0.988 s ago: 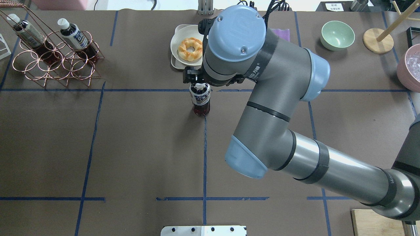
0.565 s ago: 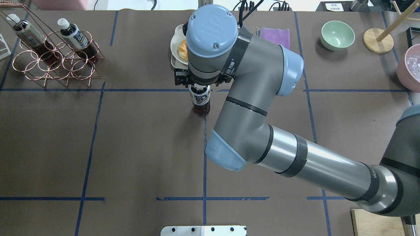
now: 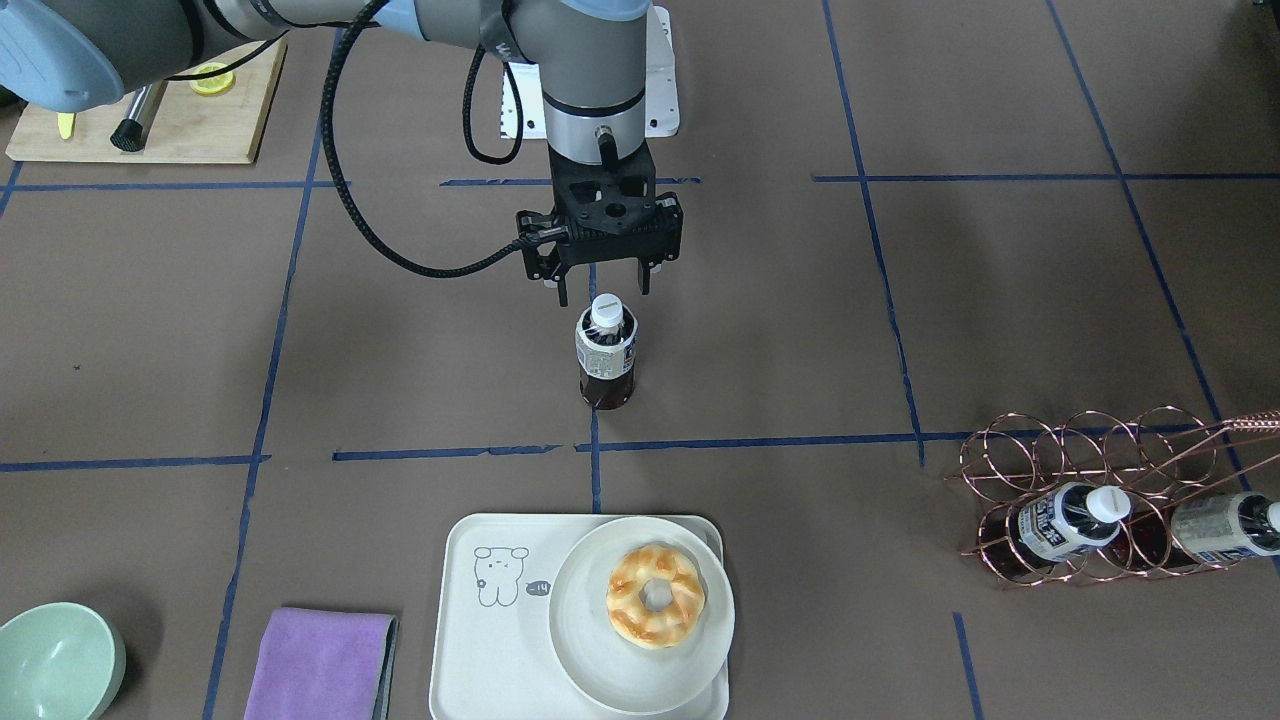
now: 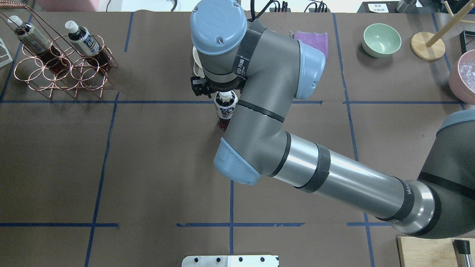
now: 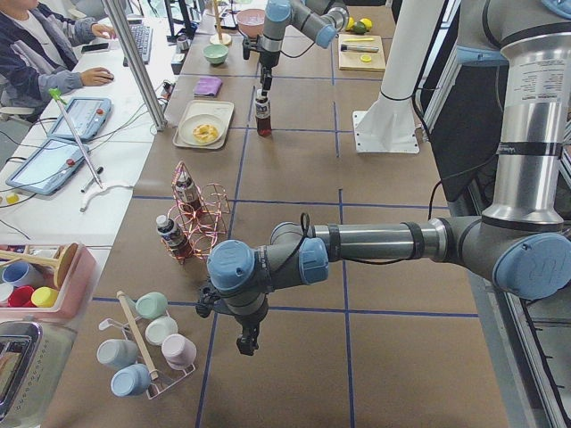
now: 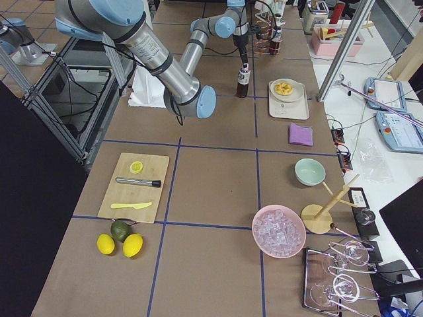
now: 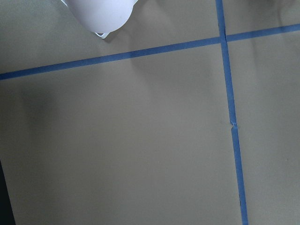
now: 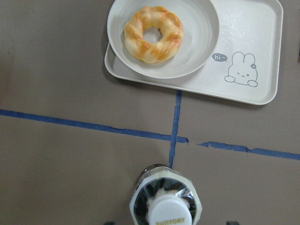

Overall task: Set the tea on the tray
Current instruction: 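Lower the right gripper around the bottle and close on it, then lift the bottle and lower it onto the tray beside the donut plate, then open the right gripper and withdraw the right arm from the tray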

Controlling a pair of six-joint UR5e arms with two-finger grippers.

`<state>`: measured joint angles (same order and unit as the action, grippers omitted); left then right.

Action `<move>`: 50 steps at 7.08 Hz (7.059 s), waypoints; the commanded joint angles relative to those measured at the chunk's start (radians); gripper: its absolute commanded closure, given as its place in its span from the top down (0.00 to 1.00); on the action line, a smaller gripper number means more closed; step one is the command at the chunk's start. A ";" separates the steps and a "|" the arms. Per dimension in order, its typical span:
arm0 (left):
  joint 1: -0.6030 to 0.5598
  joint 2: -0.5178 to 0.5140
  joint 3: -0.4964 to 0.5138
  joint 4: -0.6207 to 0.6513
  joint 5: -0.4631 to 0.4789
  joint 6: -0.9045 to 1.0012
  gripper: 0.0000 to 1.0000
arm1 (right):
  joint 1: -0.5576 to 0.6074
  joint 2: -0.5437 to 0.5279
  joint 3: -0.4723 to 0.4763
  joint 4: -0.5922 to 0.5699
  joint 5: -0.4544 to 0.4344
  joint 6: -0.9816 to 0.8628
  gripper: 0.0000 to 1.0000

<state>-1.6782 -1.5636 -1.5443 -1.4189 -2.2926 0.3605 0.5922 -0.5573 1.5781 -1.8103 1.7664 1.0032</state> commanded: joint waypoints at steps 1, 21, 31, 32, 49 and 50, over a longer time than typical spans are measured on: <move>0.000 -0.001 0.001 0.000 0.001 0.000 1.00 | 0.009 0.020 -0.042 0.005 -0.001 -0.021 0.83; 0.002 -0.004 -0.007 0.000 -0.001 -0.002 1.00 | 0.298 0.176 -0.322 0.014 0.270 -0.136 0.00; 0.002 -0.015 -0.010 0.000 -0.001 -0.002 1.00 | 0.362 0.123 -0.603 0.315 0.314 -0.201 0.00; 0.002 -0.015 -0.010 -0.002 -0.001 0.000 1.00 | 0.362 0.123 -0.601 0.315 0.314 -0.202 0.02; 0.003 0.025 -0.007 0.006 0.021 0.002 1.00 | 0.946 -1.085 0.129 0.047 0.508 -1.353 1.00; 0.002 0.028 -0.010 0.006 0.019 0.000 1.00 | 0.975 -1.133 0.132 0.086 0.553 -1.345 1.00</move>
<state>-1.6760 -1.5414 -1.5521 -1.4130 -2.2728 0.3617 1.5176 -1.6021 1.7088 -1.7814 2.2696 -0.3410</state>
